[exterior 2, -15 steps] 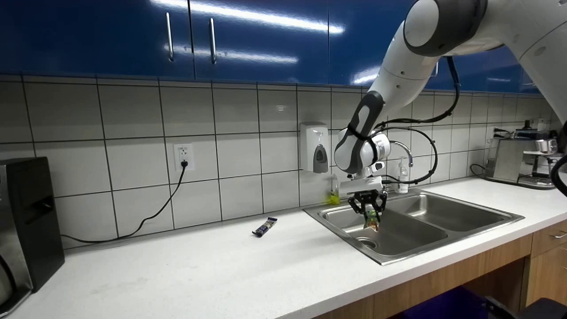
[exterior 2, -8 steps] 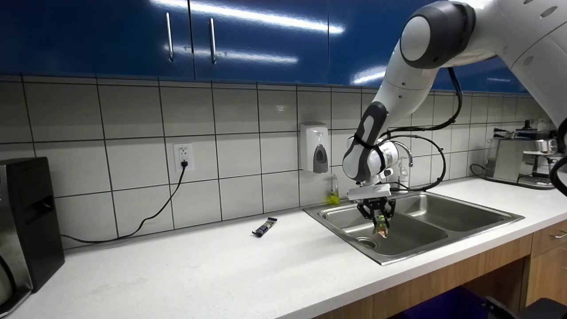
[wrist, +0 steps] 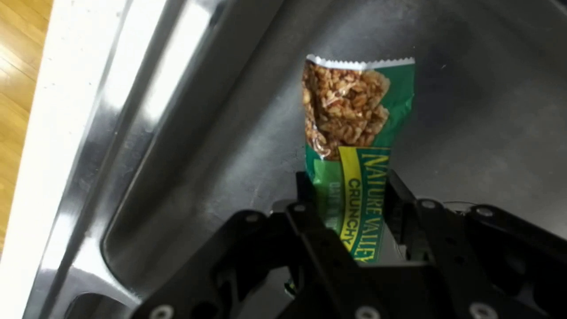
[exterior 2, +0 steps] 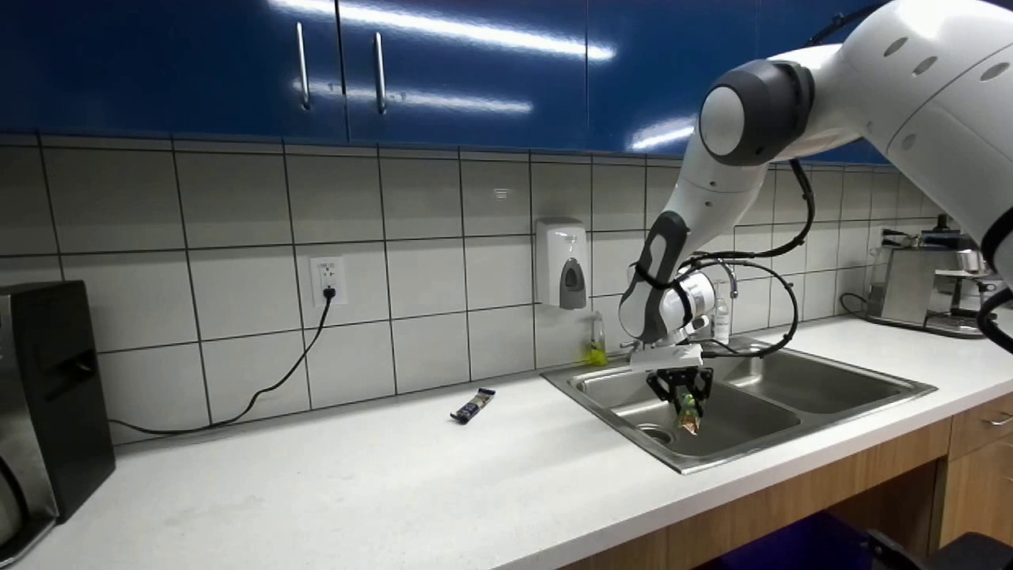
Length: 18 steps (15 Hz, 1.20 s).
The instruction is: Put the green snack packet in the left sink
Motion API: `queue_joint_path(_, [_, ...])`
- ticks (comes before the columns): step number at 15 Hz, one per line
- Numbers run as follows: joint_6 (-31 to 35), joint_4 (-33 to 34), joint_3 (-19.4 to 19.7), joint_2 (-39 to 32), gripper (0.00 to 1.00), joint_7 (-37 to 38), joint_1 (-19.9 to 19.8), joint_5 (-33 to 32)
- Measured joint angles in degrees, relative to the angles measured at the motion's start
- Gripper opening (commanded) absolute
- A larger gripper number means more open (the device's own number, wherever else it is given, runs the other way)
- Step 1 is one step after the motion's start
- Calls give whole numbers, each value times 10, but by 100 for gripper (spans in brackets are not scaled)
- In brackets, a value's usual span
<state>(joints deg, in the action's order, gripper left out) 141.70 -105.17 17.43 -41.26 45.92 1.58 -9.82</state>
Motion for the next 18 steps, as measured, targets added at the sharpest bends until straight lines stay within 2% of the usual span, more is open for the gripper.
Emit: queue_joint_path(18, [-1, 168, 2, -172, 16, 0, -19, 43])
